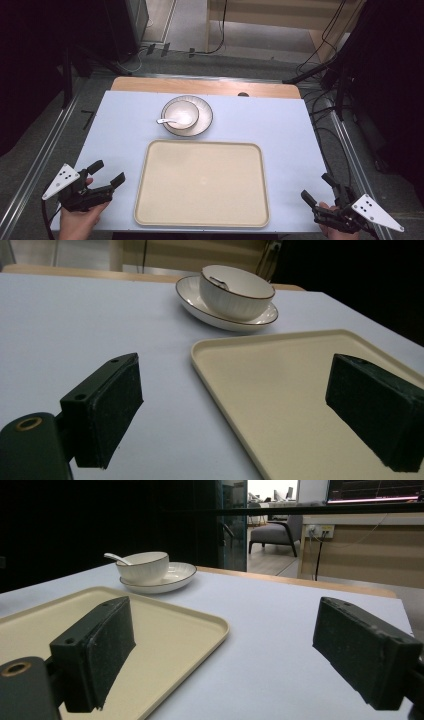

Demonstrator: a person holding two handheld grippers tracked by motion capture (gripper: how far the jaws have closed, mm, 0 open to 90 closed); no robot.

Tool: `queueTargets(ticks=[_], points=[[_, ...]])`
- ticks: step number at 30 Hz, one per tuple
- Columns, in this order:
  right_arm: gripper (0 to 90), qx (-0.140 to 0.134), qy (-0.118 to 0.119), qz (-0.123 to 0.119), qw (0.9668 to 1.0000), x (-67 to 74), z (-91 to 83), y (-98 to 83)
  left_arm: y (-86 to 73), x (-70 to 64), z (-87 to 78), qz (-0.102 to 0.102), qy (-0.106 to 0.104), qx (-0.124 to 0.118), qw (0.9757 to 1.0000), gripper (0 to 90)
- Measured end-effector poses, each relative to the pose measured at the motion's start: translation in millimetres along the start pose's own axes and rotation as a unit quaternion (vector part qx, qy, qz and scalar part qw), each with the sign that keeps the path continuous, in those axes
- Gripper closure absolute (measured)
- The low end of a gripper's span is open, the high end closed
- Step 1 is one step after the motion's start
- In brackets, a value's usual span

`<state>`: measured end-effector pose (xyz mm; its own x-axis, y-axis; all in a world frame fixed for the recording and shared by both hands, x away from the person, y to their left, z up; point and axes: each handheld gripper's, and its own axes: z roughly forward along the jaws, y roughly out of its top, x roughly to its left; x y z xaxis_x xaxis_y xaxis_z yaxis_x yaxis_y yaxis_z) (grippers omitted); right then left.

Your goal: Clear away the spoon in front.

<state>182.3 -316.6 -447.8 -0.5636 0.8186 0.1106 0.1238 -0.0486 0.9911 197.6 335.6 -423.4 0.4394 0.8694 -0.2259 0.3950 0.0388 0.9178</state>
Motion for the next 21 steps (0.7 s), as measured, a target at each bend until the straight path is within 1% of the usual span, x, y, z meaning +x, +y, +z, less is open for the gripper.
queueTargets(ticks=[2, 5, 6, 8, 9, 11, 12, 13, 14, 15, 17, 19, 20, 21], points=[[10.0, 0.001, 0.000, -0.001, 1.0000, 0.0, 0.2, -0.2, 1.1, -1.4, 0.8, -0.005, -0.003, -0.001, 1.0000, 9.0], [10.0, 0.001, 0.002, 0.000, 1.0000, 0.4, 0.0, 0.0, 2.7, -1.9, 1.3, -0.006, -0.005, 0.000, 1.0000, 9.1], [10.0, 0.001, 0.002, 0.001, 1.0000, 1.2, -0.1, 0.2, 4.5, -2.6, 0.6, -0.009, -0.008, -0.004, 0.9999, 9.1], [10.0, 0.000, 0.002, -0.001, 1.0000, 1.2, -0.1, 0.2, 5.5, -3.3, 0.1, -0.007, -0.009, -0.007, 0.9999, 9.1], [10.0, 0.001, 0.003, 0.002, 1.0000, 1.5, 0.0, 0.1, 7.1, -4.8, 0.1, -0.006, -0.014, -0.010, 0.9998, 9.0], [10.0, 0.001, 0.003, 0.002, 1.0000, 1.6, 0.1, 0.1, 7.5, -6.0, 0.8, -0.008, -0.013, -0.011, 0.9998, 8.8], [10.0, 0.002, 0.003, 0.002, 1.0000, 1.7, 0.4, 0.1, 7.9, -7.1, 3.0, -0.009, -0.012, -0.007, 0.9999, 8.5], [10.0, 0.002, 0.003, 0.001, 1.0000, 1.7, 0.6, 0.0, 8.5, -7.9, 7.1, -0.012, -0.014, 0.001, 0.9998, 8.5], [10.0, 0.003, 0.003, 0.001, 1.0000, 1.7, 0.8, -0.2, 8.5, -7.9, 7.1, -0.012, -0.014, 0.001, 0.9998, 8.5], [10.0, 0.004, 0.003, 0.002, 1.0000, 1.9, 1.0, -0.2, 10.0, -8.8, 10.7, -0.014, -0.021, 0.001, 0.9997, 8.6], [10.0, 0.004, 0.003, 0.001, 1.0000, 2.2, 1.1, -0.3, 13.1, -9.0, 14.5, -0.022, -0.028, 0.001, 0.9994, 9.7], [10.0, 0.004, 0.002, 0.001, 1.0000, 1.8, 1.1, -0.6, 15.7, -7.9, 19.7, -0.035, -0.033, 0.003, 0.9988, 13.6], [10.0, 0.005, 0.003, 0.005, 1.0000, 1.8, 1.1, -0.8, 16.5, -7.3, 22.6, -0.037, -0.035, 0.004, 0.9987, 13.4], [10.0, 0.005, 0.001, 0.004, 1.0000, 1.1, 1.0, -0.9, 17.7, -7.2, 25.4, -0.033, -0.032, 0.007, 0.9989, 13.4]])
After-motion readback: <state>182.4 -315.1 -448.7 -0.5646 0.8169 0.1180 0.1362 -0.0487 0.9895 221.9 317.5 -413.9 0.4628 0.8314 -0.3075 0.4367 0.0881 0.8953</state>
